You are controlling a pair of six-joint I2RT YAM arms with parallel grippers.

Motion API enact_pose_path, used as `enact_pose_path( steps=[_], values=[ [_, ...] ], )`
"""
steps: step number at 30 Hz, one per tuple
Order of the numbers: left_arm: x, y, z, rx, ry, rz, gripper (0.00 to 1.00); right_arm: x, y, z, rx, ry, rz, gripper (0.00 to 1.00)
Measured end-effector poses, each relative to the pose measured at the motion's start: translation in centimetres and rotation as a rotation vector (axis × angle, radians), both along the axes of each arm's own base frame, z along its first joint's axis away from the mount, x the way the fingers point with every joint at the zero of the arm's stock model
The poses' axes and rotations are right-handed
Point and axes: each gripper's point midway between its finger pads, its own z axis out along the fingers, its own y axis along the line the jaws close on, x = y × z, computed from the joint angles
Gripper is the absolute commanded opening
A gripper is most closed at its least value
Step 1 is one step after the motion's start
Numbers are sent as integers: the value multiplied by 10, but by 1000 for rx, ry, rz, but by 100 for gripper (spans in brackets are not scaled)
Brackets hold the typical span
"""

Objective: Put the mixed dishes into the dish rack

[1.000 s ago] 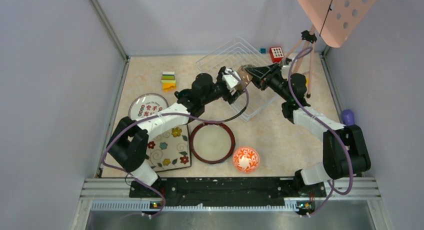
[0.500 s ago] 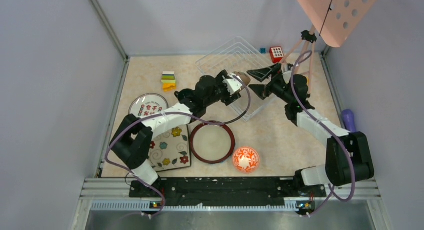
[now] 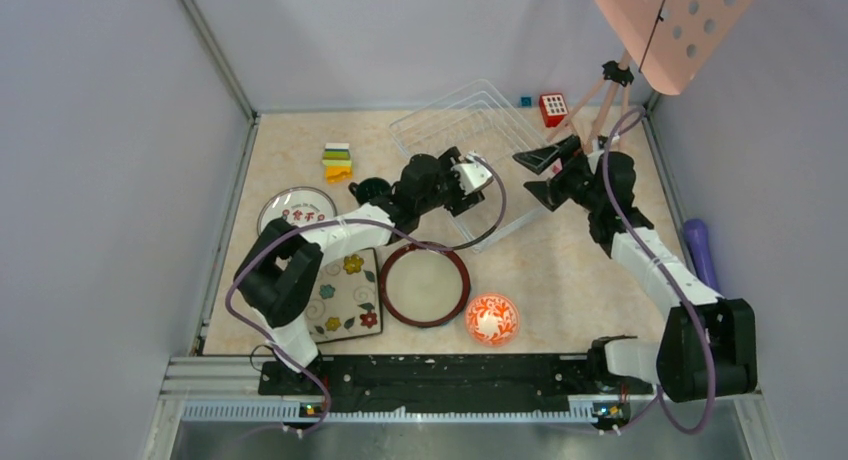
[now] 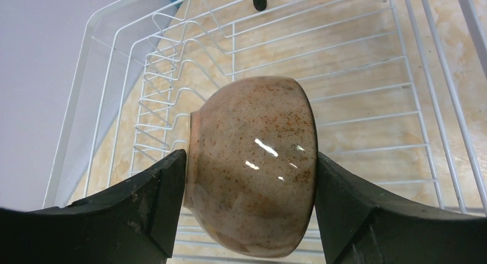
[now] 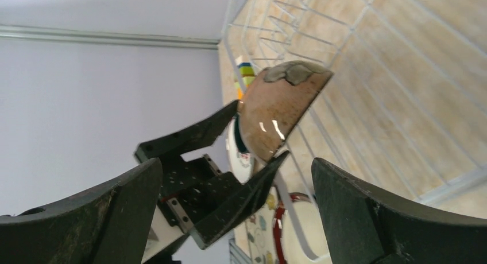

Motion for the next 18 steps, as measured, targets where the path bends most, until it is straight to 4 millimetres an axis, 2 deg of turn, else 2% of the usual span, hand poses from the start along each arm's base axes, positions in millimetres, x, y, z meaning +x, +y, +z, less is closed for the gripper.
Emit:
enact_pose_path(
  steps=[3,6,14,18],
  values=[
    [5,-3,1,2,-5,3,0,-4,-10,-9,-58,32,-26,99],
    [12,-6,5,6,-29,8,0,-6,-19,-9,-111,37,-49,99],
    [31,-19,58,-65,-159,10,0,-11,-34,-11,-206,39,-78,99],
    [31,-19,56,-72,-140,16,0,-11,-35,-13,-236,58,-65,99]
  ],
)
